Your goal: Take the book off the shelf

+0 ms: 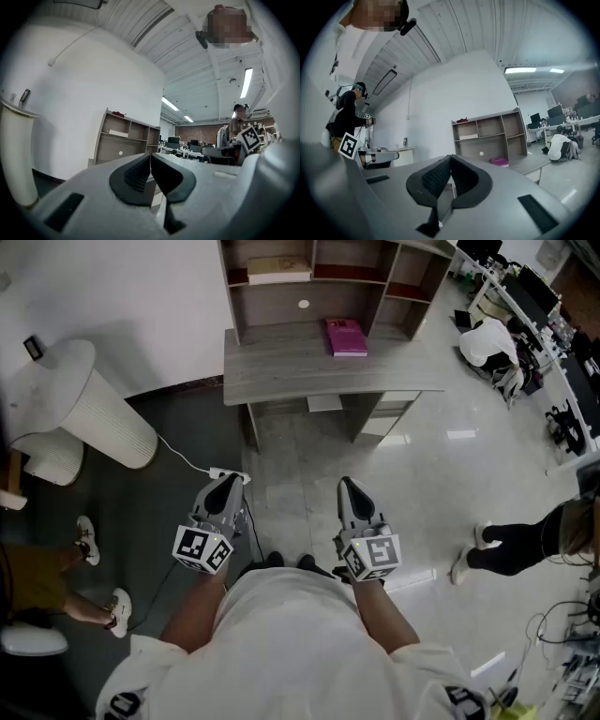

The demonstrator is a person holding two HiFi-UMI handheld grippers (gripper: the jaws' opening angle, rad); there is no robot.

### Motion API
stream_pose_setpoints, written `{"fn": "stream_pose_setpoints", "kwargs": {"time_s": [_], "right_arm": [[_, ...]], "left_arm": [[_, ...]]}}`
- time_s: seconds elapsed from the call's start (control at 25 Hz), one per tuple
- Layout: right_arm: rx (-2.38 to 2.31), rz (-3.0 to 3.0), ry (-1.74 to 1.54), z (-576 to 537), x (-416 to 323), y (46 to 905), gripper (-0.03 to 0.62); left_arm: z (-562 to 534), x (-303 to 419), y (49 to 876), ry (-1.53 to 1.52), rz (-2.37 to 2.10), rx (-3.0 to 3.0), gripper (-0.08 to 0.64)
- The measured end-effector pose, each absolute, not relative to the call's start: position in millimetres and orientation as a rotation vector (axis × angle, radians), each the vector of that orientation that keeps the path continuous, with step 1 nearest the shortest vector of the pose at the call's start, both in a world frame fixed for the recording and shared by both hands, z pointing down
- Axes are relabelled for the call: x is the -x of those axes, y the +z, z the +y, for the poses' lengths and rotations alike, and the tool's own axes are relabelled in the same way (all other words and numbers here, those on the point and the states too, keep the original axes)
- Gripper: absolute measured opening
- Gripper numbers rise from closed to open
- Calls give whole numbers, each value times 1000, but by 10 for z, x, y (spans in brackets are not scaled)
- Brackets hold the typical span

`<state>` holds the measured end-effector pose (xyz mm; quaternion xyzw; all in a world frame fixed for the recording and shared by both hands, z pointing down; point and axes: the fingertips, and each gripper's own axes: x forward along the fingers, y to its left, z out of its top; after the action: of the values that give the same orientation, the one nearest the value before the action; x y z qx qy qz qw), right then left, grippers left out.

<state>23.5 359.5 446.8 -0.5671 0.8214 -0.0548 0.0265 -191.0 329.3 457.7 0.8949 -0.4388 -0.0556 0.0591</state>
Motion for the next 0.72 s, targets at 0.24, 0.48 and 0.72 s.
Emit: {"fn": "stream_pose_setpoints", "kwargs": {"time_s": [0.24, 0.48, 0.72], "right_arm": [[1760, 2529, -159, 3545, -276, 4498, 15], [1702, 2482, -216, 3538, -377, 4499, 15], [1565, 2507, -212, 3524, -410, 4462, 15]], "left_arm": [[3254, 1929, 4583, -158, -1357, -2712, 20], [3232, 1853, 4642, -122, -1343, -2702, 20], [3202, 1794, 4651, -115, -1328, -2702, 20]]}}
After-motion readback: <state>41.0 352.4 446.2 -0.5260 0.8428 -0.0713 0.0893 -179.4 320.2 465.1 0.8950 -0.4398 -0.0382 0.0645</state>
